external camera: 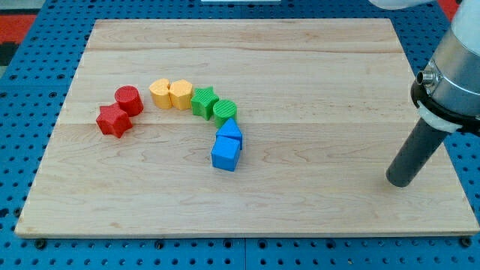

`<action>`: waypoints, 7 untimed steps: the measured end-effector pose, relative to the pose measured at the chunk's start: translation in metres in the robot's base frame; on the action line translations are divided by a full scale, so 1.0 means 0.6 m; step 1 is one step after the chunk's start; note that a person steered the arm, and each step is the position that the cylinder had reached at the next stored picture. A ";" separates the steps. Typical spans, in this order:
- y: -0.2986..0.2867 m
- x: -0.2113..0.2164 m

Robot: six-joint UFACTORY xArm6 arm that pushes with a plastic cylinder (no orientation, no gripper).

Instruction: Move your arm at the bottom center

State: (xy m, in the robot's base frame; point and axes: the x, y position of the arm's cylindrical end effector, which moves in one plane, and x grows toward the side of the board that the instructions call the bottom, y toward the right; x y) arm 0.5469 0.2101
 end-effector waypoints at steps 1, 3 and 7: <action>0.000 0.000; 0.000 0.000; -0.007 0.000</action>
State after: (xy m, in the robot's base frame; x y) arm 0.5469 0.2060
